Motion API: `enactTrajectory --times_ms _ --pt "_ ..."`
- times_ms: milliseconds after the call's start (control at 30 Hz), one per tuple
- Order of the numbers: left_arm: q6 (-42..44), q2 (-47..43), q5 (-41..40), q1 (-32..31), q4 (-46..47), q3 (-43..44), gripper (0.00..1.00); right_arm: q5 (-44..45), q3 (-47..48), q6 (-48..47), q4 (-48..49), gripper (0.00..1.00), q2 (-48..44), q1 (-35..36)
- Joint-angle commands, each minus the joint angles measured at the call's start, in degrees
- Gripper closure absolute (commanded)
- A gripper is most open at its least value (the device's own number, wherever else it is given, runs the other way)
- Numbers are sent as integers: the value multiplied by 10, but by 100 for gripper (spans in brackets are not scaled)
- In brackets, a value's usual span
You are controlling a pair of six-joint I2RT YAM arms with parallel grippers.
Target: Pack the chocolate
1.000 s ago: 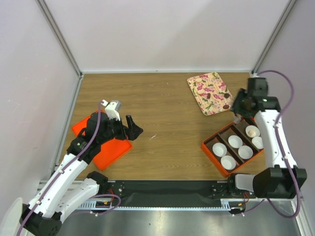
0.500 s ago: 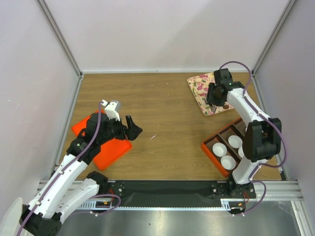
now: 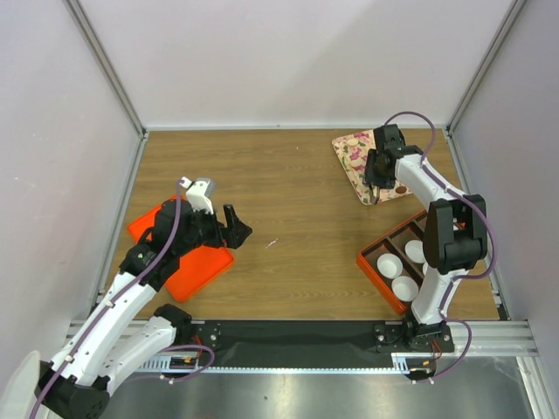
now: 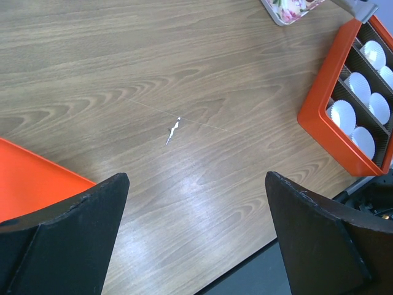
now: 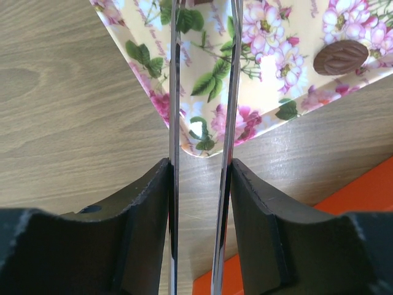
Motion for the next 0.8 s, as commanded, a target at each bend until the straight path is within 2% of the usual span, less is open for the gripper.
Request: enactTrajectory --times_ms 0,200,267,367,600,767 --pt "13 3 -7 2 13 6 0 6 30 -8 26 53 3 4" --pt "12 5 -7 2 13 5 0 8 37 -4 16 60 -3 5" --pt "13 4 -8 2 14 6 0 13 45 -2 2 67 -13 5" --pt "13 5 -8 2 14 4 0 31 56 -1 -22 72 -32 5" --pt "11 6 -5 2 19 2 0 63 61 19 -86 73 -91 0" --pt "12 7 -1 2 21 0 0 107 28 62 -142 73 -140 -20"
